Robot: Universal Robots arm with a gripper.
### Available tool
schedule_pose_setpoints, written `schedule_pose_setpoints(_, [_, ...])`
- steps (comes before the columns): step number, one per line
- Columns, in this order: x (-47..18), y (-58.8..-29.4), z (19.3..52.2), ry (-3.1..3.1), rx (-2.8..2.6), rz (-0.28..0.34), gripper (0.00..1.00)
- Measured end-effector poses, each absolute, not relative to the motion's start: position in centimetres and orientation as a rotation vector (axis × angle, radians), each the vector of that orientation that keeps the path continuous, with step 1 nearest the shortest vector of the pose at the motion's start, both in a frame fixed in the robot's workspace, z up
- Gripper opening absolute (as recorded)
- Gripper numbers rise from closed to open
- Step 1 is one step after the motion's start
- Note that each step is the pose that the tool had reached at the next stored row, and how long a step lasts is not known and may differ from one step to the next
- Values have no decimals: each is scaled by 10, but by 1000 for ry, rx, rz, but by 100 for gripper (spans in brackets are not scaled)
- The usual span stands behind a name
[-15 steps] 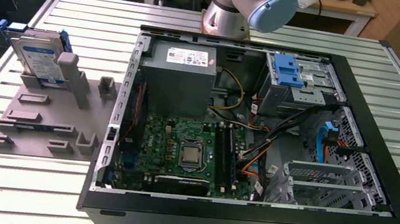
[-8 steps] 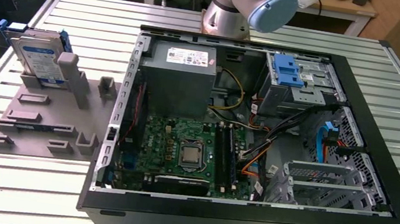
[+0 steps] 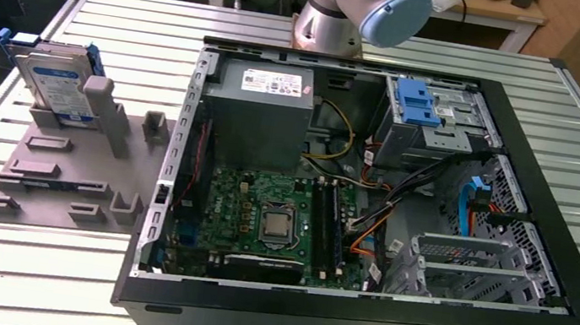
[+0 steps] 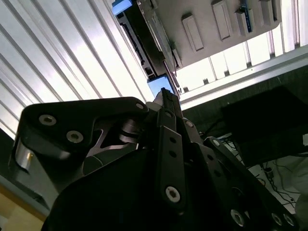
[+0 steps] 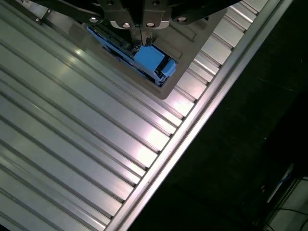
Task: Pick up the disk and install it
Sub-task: 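Pick up the disk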
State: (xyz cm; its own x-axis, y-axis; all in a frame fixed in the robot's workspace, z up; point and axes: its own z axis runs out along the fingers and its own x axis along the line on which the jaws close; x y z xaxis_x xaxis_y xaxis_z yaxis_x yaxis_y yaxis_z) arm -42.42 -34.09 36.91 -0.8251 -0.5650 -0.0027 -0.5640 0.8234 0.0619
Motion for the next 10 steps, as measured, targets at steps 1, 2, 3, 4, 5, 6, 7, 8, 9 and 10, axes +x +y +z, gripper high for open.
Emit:
schedule_pose_setpoints(1, [-424,-341,369,-2983,930,-94,11])
schedule_pose_setpoints(2, [-424,-341,369,-2980,937,-94,11])
schedule_pose_setpoints(3, [-424,-341,369,-2978,943,-94,11])
schedule_pose_setpoints(4, [-424,-341,369,-2976,949,-93,11])
schedule_pose_setpoints(5, [-424,-341,369,-2975,954,-93,11])
schedule_pose_setpoints(6, [-424,-341,369,-2973,959,-93,11])
schedule_pose_setpoints(7, [-424,-341,369,-2971,965,-93,11])
schedule_pose_setpoints(8, [-424,-341,369,-2969,970,-93,11])
schedule_pose_setpoints(9, [-424,-341,369,-2967,976,-93,11])
schedule_pose_setpoints(10, [-424,-341,369,-2965,982,-93,11])
